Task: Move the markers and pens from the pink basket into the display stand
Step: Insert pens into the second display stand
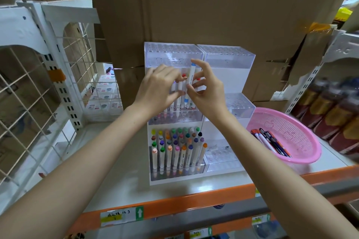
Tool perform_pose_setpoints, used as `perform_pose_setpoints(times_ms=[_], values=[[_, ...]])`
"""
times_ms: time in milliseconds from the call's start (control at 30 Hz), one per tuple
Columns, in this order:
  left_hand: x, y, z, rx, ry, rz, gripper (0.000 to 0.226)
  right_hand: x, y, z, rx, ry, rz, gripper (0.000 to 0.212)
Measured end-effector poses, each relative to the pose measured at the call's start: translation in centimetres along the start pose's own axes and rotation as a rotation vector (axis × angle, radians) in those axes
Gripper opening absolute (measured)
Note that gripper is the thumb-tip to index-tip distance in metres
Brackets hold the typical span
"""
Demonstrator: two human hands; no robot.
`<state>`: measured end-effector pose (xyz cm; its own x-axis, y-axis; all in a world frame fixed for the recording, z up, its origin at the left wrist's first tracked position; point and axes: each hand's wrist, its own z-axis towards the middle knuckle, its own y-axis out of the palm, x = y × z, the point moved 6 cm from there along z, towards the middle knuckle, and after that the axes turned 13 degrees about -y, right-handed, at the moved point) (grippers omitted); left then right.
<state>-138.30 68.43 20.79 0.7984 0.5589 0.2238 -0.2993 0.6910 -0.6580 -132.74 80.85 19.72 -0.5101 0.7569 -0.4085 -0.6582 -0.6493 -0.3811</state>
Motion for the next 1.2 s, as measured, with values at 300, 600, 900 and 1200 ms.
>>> perform_pose_setpoints(times_ms=[300, 600, 900, 1200], values=[[0.0, -0.2, -1.0, 0.026, 0.035, 0.026, 0.024, 0.4, 0.4, -0.2, -0.028, 0.024, -0.008, 0.05], [-0.9, 0.0, -2.4, 0.003, 0.079, 0.062, 0.044, 0.7, 1.1, -1.5, -0.127, 0.014, -0.082, 0.045], [-0.9, 0.0, -2.4, 0.007, 0.058, 0.049, 0.042, 1.3, 1.1, -1.8, -0.166, -0.025, -0.118, 0.039], [-0.9, 0.5, -2.6, 0.001, 0.028, 0.03, 0.043, 0.3, -0.1, -0.3, -0.044, -0.225, -0.303, 0.015]])
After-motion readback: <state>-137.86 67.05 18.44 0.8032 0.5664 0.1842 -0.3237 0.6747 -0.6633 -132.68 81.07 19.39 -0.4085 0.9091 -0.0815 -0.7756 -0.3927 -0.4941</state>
